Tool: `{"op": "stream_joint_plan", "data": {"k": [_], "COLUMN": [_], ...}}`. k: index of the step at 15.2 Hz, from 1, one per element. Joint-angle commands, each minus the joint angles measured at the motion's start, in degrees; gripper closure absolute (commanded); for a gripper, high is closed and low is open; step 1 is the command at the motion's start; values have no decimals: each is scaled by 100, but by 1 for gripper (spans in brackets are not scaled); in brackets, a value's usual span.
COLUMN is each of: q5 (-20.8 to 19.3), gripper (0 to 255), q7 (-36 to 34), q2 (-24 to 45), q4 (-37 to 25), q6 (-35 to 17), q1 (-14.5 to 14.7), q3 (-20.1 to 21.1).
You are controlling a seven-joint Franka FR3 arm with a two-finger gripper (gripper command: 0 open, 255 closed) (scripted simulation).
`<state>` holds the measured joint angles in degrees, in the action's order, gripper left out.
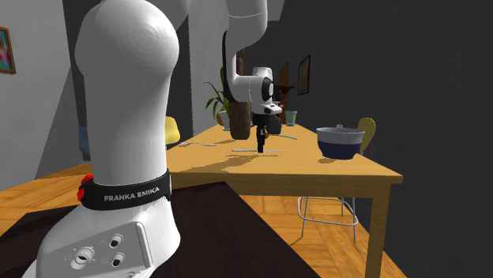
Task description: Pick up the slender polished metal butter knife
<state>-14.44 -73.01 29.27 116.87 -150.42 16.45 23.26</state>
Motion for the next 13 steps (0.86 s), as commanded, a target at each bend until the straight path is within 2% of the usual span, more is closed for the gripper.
{"op": "stream_joint_plan", "data": {"k": [1,13], "q5": [73,444], "gripper": [255,255], "q7": [51,273], "q2": [-119,-703], "q4": [4,-27], "q6": [110,696], "q1": [-55,-274], "q3": [67,349]}}
